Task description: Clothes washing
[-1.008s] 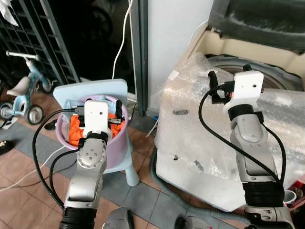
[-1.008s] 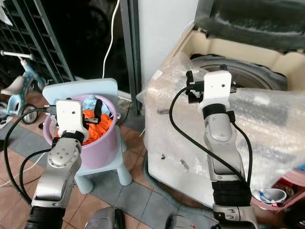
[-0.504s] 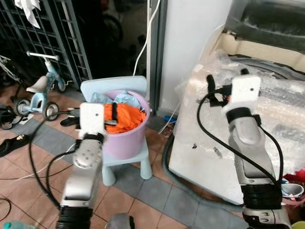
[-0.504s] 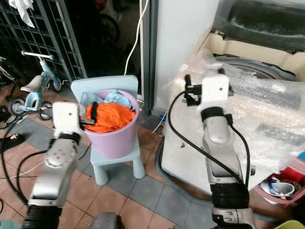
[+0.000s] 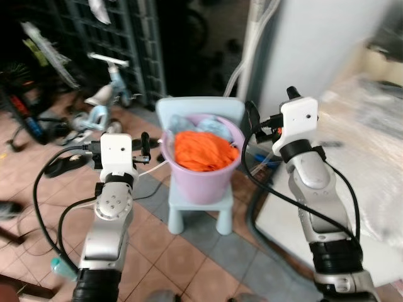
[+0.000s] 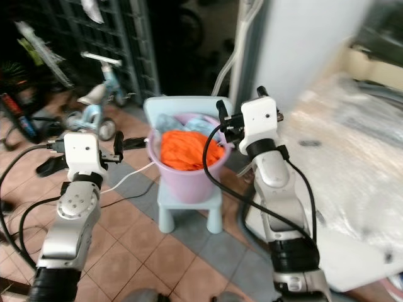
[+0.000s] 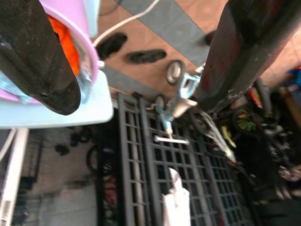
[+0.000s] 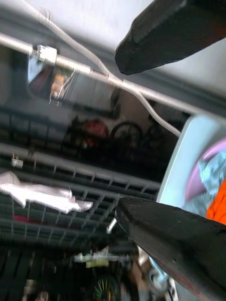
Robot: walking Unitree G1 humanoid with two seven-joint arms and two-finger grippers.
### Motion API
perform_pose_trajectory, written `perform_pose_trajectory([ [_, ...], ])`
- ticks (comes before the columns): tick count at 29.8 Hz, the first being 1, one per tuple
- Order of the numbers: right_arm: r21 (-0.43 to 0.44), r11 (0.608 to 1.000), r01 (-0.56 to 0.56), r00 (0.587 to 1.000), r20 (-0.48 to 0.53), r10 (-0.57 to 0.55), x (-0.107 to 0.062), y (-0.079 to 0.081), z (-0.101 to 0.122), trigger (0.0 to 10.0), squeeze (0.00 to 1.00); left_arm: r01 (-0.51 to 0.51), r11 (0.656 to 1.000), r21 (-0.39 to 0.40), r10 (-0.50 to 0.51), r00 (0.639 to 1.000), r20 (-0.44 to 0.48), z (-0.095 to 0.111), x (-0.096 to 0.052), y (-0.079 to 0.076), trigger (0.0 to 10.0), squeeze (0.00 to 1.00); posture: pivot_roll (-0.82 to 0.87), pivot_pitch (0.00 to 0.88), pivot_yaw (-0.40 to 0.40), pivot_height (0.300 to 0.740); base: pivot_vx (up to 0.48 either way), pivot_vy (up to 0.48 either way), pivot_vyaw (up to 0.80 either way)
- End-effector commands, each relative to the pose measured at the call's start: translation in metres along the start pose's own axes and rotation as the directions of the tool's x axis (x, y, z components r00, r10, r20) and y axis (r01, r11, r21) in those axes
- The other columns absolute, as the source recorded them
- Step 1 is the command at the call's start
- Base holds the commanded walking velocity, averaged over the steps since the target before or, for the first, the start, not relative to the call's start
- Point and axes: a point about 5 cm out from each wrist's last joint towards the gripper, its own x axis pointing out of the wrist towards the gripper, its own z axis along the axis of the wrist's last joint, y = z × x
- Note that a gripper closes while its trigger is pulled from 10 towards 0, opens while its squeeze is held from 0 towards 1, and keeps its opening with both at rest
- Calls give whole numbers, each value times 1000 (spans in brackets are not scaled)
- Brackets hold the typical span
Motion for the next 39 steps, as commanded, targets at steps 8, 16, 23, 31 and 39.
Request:
perform_pose_trajectory([
  [8,-4,1000,-29,999,23,29,4,6,6,10000,0,5,1000,6,-5,1000,22,4,0,0,10000,0,-32,0,10,740,472,0,0],
  [16,-15,1000,4,1000,-25,-5,10,4,0,10000,0,15,1000,-22,-16,999,-34,-2,-2,-1,10000,0,-17,0,-5,740,424,-79,-175],
  [23,-13,999,-34,999,-43,33,9,9,-4,10000,0,13,999,-36,-15,999,-32,-3,-5,-2,10000,0,-7,0,-17,740,347,-317,-445],
  [31,-18,990,-138,959,-251,129,7,30,-40,10000,0,-16,1000,-12,14,993,-116,-17,-19,4,10000,0,43,0,-49,740,48,-31,0],
  [39,170,977,-129,839,-507,199,-15,56,-95,10000,0,-100,994,40,107,967,-231,-32,-54,26,10000,0,135,0,-99,740,0,0,0],
])
